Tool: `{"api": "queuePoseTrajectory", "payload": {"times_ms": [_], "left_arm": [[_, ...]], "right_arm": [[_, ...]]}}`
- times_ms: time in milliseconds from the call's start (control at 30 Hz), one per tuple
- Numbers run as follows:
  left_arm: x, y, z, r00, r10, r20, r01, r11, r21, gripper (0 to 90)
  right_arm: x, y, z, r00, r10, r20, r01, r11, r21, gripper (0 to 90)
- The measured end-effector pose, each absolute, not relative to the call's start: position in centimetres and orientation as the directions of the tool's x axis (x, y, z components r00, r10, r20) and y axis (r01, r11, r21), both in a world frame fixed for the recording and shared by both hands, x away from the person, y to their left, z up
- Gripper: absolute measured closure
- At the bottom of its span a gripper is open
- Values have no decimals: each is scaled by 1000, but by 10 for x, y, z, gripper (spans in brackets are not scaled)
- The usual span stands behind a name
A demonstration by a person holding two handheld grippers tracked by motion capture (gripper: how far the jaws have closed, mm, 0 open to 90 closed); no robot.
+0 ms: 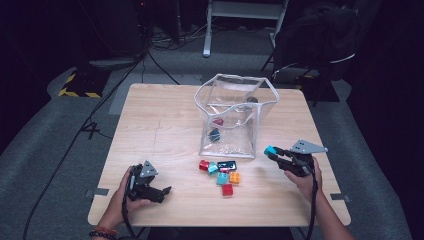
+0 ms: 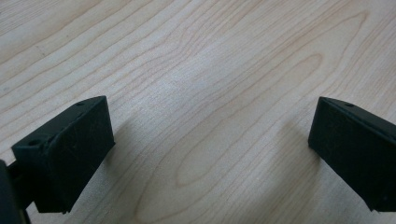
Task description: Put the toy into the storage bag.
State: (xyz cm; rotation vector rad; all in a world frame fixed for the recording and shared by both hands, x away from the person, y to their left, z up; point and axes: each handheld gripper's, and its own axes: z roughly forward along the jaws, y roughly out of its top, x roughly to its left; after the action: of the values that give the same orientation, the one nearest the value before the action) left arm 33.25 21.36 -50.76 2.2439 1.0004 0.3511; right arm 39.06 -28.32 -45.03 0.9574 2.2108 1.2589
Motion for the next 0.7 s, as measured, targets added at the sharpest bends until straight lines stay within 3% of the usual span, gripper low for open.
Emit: {"api": "queuePoseTrajectory", "payload": {"times_ms": [700], "left_arm": [[332,214,-508,673,740,-20,567,-497,657,4]], "right_arm": [[391,-299,-417,-632,772,-62,301,319,899,678]]}}
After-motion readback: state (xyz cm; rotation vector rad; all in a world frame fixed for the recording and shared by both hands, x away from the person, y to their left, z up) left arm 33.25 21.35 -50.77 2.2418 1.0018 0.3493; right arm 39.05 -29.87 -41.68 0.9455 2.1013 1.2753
